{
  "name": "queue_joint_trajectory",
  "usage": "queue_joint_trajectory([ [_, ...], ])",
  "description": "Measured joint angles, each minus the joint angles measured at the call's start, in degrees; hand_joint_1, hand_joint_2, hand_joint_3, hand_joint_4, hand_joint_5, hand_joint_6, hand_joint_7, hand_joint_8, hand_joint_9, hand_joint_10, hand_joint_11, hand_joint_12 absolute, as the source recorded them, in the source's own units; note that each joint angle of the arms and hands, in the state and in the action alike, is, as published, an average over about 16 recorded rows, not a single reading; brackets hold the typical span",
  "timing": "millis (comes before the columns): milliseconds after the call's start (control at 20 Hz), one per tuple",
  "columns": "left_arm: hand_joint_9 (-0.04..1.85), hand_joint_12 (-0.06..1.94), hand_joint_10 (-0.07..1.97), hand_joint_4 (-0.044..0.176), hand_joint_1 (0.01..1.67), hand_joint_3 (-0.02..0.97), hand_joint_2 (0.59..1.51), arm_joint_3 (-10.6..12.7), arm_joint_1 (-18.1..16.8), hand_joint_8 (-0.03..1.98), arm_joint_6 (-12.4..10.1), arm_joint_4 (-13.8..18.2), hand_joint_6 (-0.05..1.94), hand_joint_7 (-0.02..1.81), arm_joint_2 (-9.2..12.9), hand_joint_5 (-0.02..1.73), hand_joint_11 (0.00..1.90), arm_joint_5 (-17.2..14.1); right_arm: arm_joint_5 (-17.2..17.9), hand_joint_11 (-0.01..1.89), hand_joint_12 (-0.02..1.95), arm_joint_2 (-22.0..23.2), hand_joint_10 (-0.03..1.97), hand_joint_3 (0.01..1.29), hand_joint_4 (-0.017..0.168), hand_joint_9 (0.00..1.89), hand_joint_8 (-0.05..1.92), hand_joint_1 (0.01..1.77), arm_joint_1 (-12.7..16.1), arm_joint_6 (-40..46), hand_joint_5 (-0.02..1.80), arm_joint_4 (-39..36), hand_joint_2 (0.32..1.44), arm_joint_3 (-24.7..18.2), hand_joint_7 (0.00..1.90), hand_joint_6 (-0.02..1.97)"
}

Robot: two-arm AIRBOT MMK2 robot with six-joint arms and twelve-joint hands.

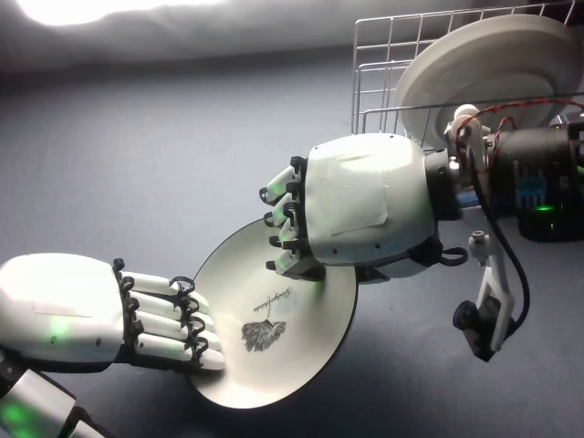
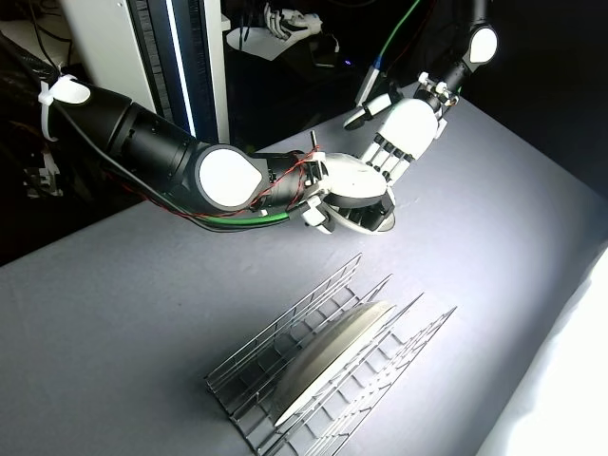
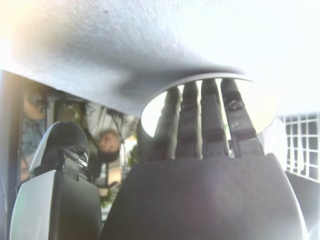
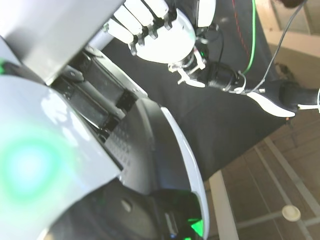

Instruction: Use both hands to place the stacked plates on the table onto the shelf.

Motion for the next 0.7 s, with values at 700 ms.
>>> queue_joint_trajectory([
  [700, 0.2, 0.37, -0.01, -0.003, 0.01, 0.016, 1.162, -0.24, -4.09, -0.01, -1.59, 1.18, -0.01, 0.21, 0.41, 0.2, 0.01, 0.45, -1.22, 0.51, 1.48, 0.73, 0.88, 0.01, -0.003, 0.77, 0.67, 1.26, -0.6, 0.06, 0.8, -0.07, 0.98, -0.51, 0.94, 0.91],
])
